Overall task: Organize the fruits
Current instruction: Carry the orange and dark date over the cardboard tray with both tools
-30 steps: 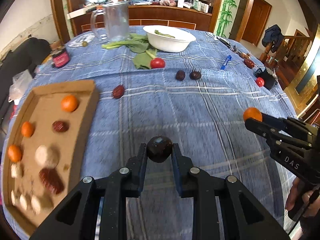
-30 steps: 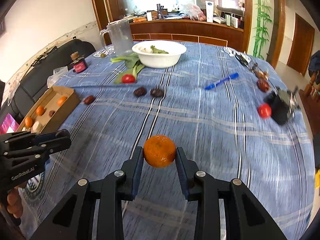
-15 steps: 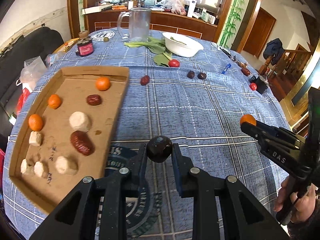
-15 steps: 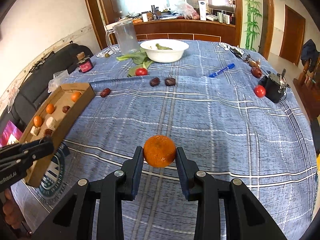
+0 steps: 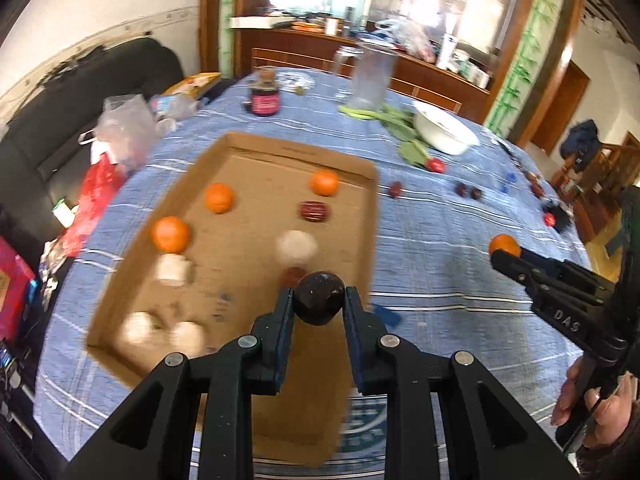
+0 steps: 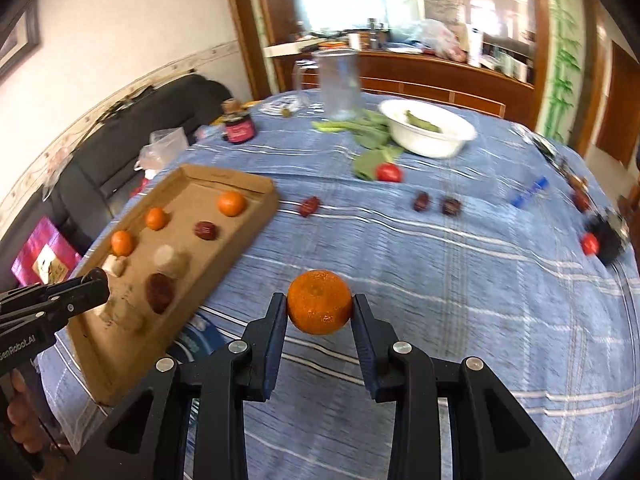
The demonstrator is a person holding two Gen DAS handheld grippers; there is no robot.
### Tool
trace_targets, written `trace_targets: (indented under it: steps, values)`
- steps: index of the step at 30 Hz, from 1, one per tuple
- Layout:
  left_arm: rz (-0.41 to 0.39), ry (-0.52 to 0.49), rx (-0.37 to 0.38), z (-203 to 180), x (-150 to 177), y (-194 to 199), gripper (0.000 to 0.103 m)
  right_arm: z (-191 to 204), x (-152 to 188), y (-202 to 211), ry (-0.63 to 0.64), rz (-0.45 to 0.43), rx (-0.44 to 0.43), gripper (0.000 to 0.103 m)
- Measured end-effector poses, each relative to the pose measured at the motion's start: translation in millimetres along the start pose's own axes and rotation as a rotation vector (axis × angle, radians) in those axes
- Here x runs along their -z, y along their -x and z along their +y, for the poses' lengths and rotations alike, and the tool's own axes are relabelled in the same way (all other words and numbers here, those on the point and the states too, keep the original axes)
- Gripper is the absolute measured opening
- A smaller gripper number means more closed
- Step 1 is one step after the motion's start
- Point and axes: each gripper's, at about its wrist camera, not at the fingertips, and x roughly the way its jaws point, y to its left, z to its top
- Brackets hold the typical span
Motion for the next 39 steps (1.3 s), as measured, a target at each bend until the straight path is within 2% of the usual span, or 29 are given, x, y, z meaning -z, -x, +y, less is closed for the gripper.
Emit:
trace_targets:
  steps: [5, 14, 19, 25, 29, 39]
  values:
    - [0.002, 0.049, -0.051, 37.2, -2.5, 0.7, 0.023, 29.3, -14.9, -15.1, 0.051, -0.006, -0.049, 0.036]
    - [0.010, 0.097, -0.102, 78.1, -10.4, -7.6, 0.023, 79.7, -42.0, -49.0, 0.142, 0.021, -0.122, 0.036]
    - [0.027, 0.110, -0.102, 80.4, -18.4, -22.2, 0.023, 108.9, -58.3, -72.3, 0.195, 0.043, -0.152, 0.036]
    - [0.057, 0.078, -0.094, 70.0, -25.1, -46.2, 0.023, 134.2, -74.2, -96.6, 0.262, 0.051, -0.159, 0.036]
    - [0.087, 0.098, -0.074, 71.2, -29.3, -62.4, 0.023, 138.3, -79.9, -119.9, 0.251, 0.086, -0.171, 0.036]
    - [0.118, 0.102, -0.085, 81.1, -32.0, -83.3, 0.023, 140.1, -93.7, -160.5, 0.273, 0.125, -0.167, 0.036]
